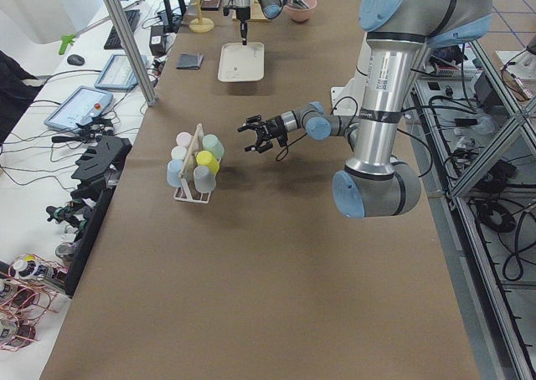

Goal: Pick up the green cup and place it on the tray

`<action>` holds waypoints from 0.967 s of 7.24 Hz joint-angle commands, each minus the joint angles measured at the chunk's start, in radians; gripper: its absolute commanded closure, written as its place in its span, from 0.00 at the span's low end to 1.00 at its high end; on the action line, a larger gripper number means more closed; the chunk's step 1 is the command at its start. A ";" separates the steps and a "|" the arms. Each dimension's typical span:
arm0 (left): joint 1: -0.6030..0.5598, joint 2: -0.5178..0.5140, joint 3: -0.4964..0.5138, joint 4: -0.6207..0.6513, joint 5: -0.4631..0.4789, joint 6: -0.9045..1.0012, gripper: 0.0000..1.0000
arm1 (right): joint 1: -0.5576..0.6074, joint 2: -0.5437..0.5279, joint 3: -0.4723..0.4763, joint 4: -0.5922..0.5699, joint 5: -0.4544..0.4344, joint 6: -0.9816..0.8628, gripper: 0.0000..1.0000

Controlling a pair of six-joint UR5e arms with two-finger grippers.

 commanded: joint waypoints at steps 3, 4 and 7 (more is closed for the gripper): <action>-0.048 -0.062 0.093 0.008 0.084 0.000 0.01 | -0.165 0.232 0.003 -0.174 -0.144 0.210 1.00; -0.068 -0.084 0.122 -0.003 0.084 0.026 0.01 | -0.202 0.261 0.005 -0.176 -0.181 0.267 1.00; -0.094 -0.121 0.190 -0.006 0.083 0.032 0.01 | -0.290 0.249 0.082 -0.191 -0.330 0.281 1.00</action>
